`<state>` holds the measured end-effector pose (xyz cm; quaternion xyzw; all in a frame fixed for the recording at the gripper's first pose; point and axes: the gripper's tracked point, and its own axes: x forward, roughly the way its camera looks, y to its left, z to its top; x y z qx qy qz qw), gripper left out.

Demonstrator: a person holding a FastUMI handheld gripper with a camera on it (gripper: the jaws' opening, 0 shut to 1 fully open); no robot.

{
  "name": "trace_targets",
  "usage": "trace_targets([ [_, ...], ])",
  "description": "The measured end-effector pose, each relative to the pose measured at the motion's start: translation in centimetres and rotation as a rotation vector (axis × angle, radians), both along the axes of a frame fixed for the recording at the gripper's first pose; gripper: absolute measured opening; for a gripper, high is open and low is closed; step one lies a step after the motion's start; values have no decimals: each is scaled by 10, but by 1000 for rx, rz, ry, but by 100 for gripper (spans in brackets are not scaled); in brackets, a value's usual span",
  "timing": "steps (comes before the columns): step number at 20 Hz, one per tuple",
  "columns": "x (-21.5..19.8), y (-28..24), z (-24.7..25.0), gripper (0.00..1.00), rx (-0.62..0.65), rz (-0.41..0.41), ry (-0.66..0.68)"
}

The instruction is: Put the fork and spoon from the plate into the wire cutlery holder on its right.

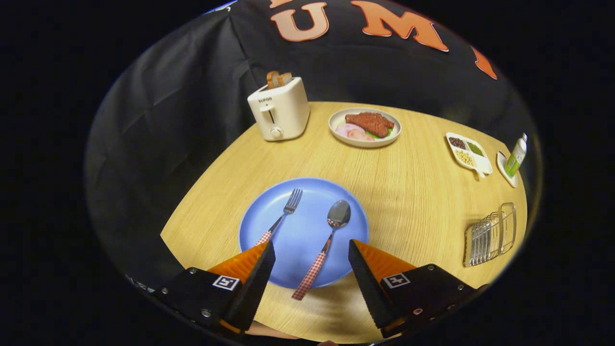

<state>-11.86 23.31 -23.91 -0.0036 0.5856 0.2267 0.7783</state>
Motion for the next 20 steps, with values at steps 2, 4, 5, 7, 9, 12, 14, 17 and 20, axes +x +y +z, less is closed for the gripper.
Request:
trace_targets([
  [2, -11, -1, -9, 88, -23, -25, 106],
  [4, -15, -4, -20, 85, -58, -44, 171],
  [5, -16, -7, -23, 84, -81, -40, 193],
  [7, -19, -8, -26, 81, -112, -36, 234],
  [9, -20, -8, -28, 75, -142, -16, 251],
  [12, -25, -3, -30, 66, -174, 32, 280],
  [14, -33, -3, -32, 61, -203, 53, 317],
  [17, -37, 1, -35, 52, -227, 60, 352],
  [20, -38, -2, -37, 44, -247, 41, 380],
])
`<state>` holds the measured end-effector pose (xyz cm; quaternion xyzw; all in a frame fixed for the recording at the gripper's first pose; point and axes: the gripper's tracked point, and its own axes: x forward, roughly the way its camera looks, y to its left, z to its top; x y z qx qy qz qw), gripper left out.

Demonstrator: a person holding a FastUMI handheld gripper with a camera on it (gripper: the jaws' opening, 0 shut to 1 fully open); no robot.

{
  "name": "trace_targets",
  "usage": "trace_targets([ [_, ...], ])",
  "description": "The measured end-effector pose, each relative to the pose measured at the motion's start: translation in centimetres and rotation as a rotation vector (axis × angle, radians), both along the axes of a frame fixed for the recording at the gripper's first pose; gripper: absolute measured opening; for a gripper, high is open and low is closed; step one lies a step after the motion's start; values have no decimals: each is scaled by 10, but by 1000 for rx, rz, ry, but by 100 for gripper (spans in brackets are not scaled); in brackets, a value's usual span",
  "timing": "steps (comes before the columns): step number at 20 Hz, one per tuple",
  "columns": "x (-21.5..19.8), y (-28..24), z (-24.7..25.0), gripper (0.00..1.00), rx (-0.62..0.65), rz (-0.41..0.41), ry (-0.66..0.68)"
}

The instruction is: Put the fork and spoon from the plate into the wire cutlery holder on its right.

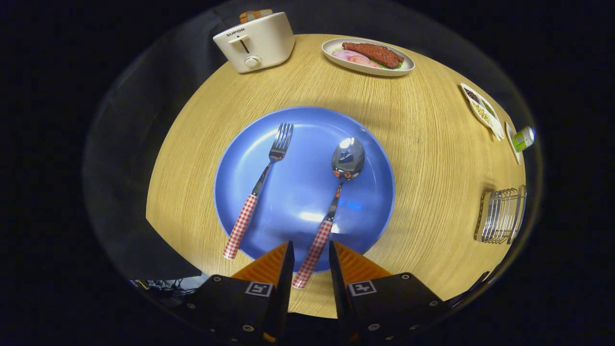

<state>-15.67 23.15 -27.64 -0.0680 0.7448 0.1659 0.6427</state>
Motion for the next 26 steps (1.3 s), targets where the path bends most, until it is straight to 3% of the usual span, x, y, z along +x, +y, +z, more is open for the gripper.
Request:
trace_targets([
  [4, 2, -3, -9, 35, -43, -7, -2],
  [10, 15, -4, -4, 9, -11, 5, -20],
  [18, 57, -84, 47, 8, -67, -61, -138],
  [21, 71, -142, 77, 8, -130, -55, -203],
  [26, 84, -239, 121, 8, -239, -144, -273],
])
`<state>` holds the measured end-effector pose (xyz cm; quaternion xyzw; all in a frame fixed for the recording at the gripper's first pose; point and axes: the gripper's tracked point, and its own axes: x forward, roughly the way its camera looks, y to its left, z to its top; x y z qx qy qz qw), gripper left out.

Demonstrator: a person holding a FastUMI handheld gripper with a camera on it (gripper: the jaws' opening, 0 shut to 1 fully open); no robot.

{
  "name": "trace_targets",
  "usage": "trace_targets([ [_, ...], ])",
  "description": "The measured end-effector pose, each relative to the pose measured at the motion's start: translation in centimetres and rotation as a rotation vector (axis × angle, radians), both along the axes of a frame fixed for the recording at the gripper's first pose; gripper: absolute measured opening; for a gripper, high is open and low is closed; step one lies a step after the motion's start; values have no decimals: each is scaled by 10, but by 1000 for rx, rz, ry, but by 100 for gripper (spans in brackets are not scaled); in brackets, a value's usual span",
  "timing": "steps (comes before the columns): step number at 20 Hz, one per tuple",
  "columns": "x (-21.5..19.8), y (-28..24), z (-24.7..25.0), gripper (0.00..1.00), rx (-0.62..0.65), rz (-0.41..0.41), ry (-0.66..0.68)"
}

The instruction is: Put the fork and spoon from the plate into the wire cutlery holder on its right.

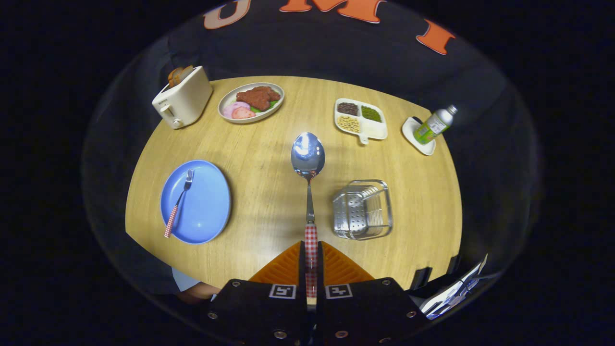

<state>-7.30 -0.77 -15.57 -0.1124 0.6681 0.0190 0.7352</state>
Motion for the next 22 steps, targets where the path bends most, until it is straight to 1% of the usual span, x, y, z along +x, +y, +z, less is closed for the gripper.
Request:
trace_targets([
  [4, -10, -46, 7, 8, -26, -45, 35],
  [7, -22, -59, -3, 8, -23, -31, 101],
  [10, -30, -70, -8, 9, -43, 23, 180],
  [13, -27, -82, -8, 8, -99, 110, 246],
  [19, -25, -88, -11, 8, -109, 210, 396],
  [22, -24, -94, -13, 8, -127, 236, 465],
])
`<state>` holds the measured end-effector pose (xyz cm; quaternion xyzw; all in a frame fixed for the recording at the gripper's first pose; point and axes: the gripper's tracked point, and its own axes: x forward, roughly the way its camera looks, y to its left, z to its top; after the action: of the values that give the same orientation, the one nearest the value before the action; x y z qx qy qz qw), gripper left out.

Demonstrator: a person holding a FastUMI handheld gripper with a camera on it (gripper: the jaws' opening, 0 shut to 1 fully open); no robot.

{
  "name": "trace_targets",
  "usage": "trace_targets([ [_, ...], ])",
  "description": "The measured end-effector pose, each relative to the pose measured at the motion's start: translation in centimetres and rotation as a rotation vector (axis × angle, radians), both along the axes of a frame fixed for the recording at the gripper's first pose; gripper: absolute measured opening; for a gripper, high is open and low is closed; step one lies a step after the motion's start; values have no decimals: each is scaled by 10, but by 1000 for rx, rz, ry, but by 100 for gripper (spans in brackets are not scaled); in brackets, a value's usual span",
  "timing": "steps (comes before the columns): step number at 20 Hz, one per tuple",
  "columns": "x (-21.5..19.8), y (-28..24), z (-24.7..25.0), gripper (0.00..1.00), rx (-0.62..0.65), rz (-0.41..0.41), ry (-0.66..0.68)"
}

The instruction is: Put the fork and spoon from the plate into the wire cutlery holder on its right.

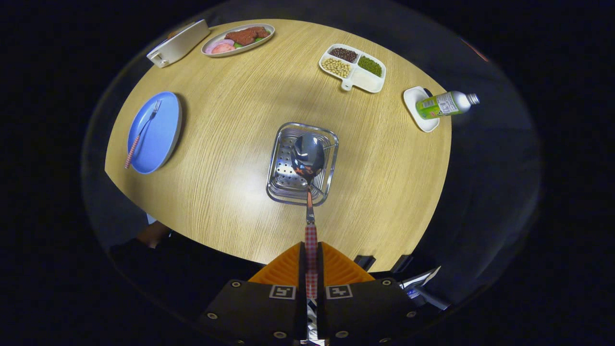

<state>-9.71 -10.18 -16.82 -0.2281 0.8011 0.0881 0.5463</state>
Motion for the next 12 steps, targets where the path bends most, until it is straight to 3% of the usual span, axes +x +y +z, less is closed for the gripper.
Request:
trace_targets([
  [4, 5, -9, -9, 8, -15, -22, 81],
  [12, 8, 0, -13, 10, -54, 81, 173],
])
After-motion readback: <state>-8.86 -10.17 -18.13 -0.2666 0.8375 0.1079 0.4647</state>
